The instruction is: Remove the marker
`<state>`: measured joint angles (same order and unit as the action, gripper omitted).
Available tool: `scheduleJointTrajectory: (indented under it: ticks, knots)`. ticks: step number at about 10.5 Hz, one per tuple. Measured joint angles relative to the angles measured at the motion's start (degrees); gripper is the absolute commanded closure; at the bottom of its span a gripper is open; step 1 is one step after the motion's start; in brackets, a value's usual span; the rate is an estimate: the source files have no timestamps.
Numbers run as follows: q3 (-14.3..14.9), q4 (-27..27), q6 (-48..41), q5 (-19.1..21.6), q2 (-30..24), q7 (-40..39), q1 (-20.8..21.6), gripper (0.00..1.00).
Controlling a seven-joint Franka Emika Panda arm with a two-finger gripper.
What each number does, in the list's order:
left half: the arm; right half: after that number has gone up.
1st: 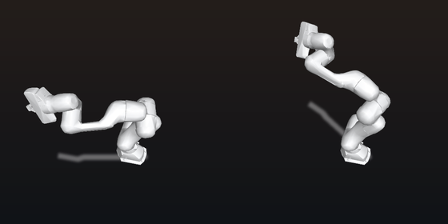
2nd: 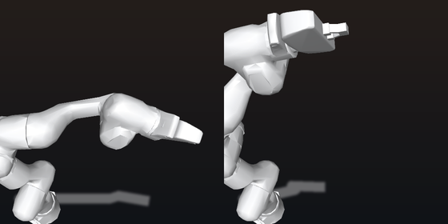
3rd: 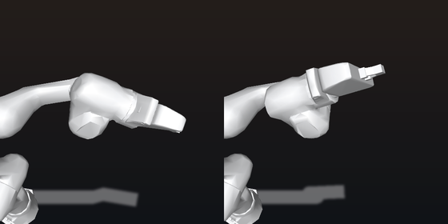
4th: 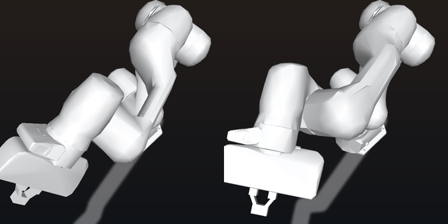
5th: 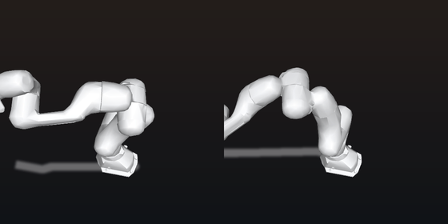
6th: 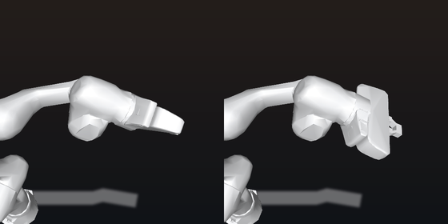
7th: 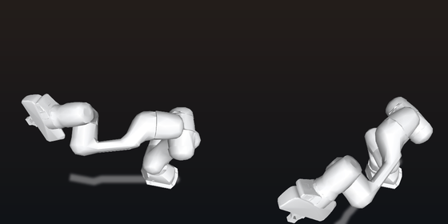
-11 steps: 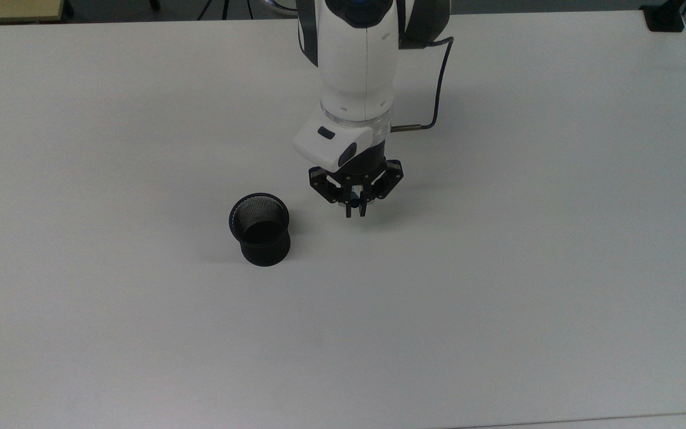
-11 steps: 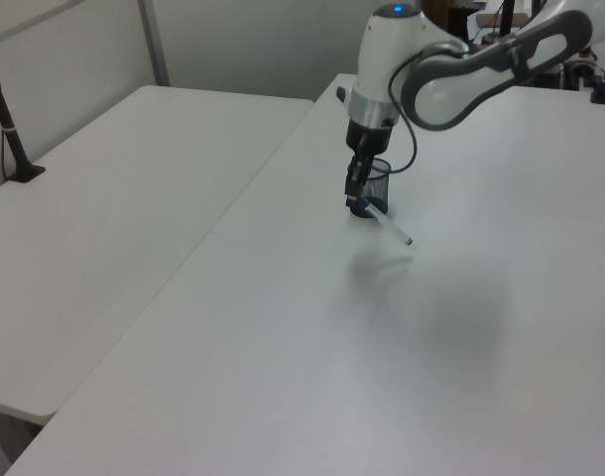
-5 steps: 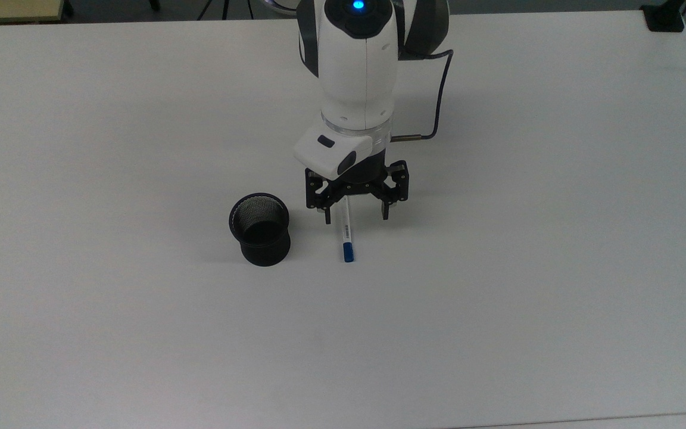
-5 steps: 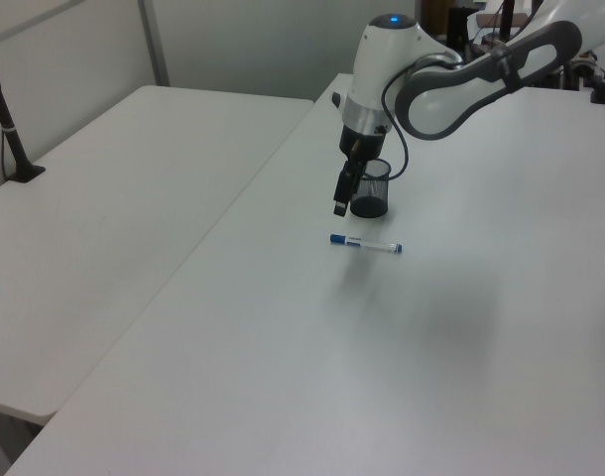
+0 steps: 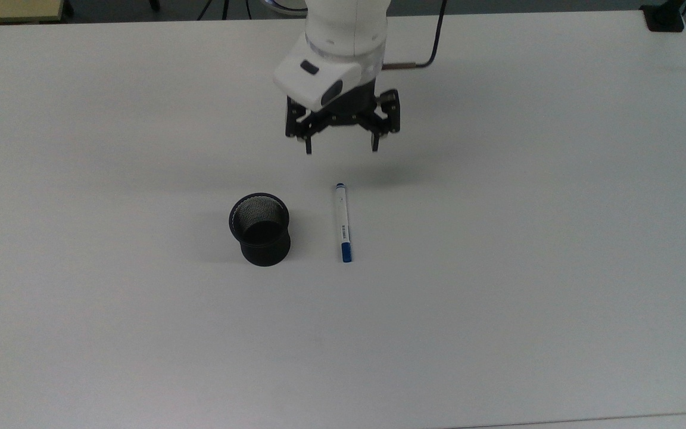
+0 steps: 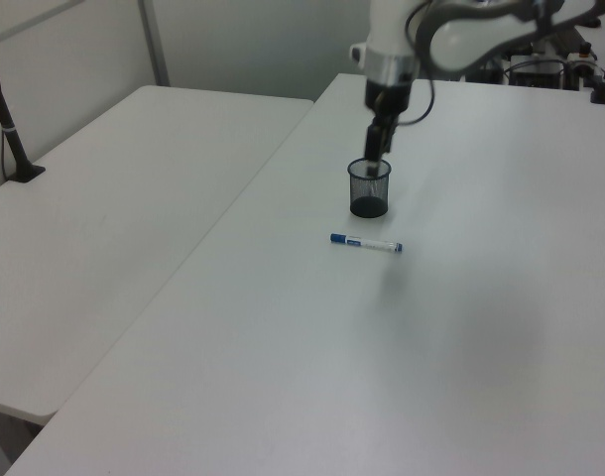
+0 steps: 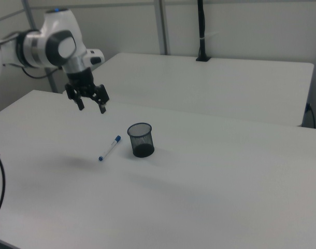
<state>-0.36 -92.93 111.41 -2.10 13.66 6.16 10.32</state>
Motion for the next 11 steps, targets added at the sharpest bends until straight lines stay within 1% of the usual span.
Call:
scheduleJointTrajectory:
  ticks: [2, 3, 6, 11]
  knots:
    - [0.35, -0.04, -8.69, -0.06, -5.16, -0.42, -0.62, 0.0]
    - [0.44, -0.18, -11.54, -0.06, -7.14, -1.07, -1.31, 0.0]
    - [0.57, -1.22, -16.01, -0.06, -11.82, -1.53, -3.72, 0.0]
    - [0.56, -2.06, -16.68, -0.06, -12.74, -1.53, -4.13, 0.0]
